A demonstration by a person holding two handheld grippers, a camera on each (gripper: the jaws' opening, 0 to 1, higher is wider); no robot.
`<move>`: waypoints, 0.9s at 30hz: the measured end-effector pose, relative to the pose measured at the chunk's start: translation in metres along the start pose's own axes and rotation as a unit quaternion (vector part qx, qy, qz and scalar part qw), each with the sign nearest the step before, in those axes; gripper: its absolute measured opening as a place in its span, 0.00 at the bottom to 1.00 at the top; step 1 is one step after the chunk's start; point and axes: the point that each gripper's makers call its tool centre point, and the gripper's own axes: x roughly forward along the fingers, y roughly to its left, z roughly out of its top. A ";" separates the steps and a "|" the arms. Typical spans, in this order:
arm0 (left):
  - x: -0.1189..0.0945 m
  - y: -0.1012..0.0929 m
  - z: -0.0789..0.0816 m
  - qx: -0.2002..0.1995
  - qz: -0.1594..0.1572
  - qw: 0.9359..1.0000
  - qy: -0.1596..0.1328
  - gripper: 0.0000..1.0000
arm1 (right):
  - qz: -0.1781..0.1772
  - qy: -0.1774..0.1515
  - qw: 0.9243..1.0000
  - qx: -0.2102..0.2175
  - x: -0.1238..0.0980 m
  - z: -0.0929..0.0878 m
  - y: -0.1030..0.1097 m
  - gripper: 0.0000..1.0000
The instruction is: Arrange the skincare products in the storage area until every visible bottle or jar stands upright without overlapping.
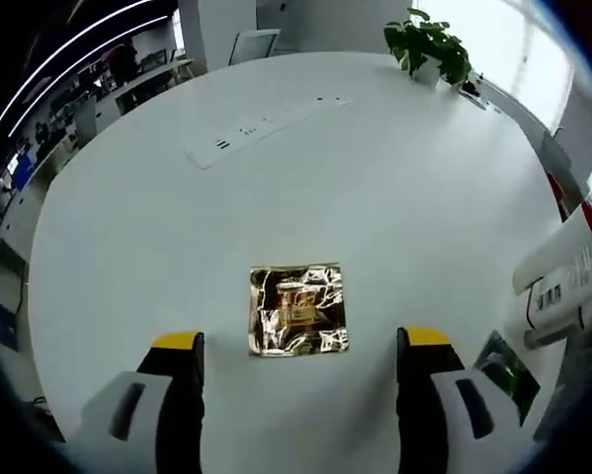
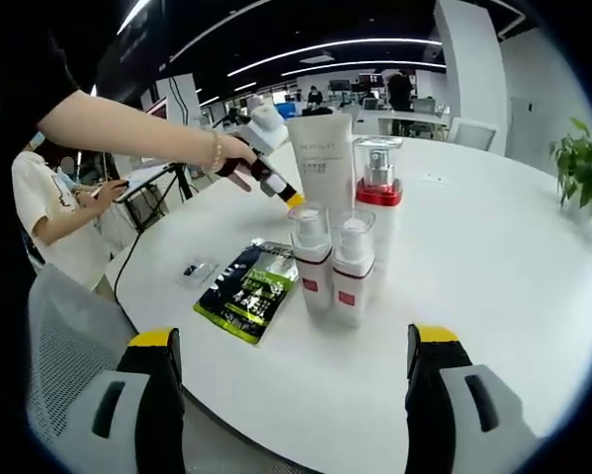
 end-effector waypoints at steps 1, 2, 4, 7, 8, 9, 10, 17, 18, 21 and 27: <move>-0.002 0.000 0.000 0.001 0.001 1.000 0.000 0.74 | 0.000 0.000 1.000 0.000 0.000 0.000 0.000 0.95; -0.012 -0.005 -0.003 0.002 0.002 1.000 0.001 0.73 | -0.001 0.000 1.000 0.000 0.000 0.000 0.000 0.95; -0.011 -0.007 0.000 0.003 0.000 1.000 0.000 0.72 | -0.001 0.000 1.000 0.000 0.000 0.000 0.000 0.95; -0.004 -0.004 0.002 0.004 -0.001 1.000 0.003 0.71 | -0.001 0.002 1.000 0.001 0.000 0.000 -0.001 0.95; -0.002 -0.003 0.002 0.002 -0.001 1.000 0.004 0.70 | -0.001 0.002 1.000 0.001 0.000 0.000 -0.001 0.95; 0.004 0.003 0.003 -0.002 -0.001 1.000 0.006 0.69 | -0.001 0.001 1.000 0.002 0.000 0.000 -0.001 0.95; 0.006 0.005 0.004 -0.003 -0.001 1.000 0.007 0.69 | -0.001 0.002 1.000 0.002 0.000 0.000 -0.001 0.95; 0.008 0.013 0.008 0.005 0.015 1.000 0.002 0.65 | -0.002 0.004 1.000 0.001 0.000 -0.001 -0.001 0.94; -0.002 0.002 0.006 0.006 0.015 1.000 0.001 0.64 | -0.002 0.004 1.000 0.001 0.000 -0.001 -0.001 0.94; -0.005 -0.004 0.007 0.008 0.012 1.000 -0.003 0.54 | -0.001 0.004 1.000 0.000 0.001 -0.001 -0.001 0.94; 0.002 0.000 0.009 0.011 0.008 1.000 -0.007 0.38 | -0.001 0.007 1.000 -0.001 0.001 -0.002 0.000 0.94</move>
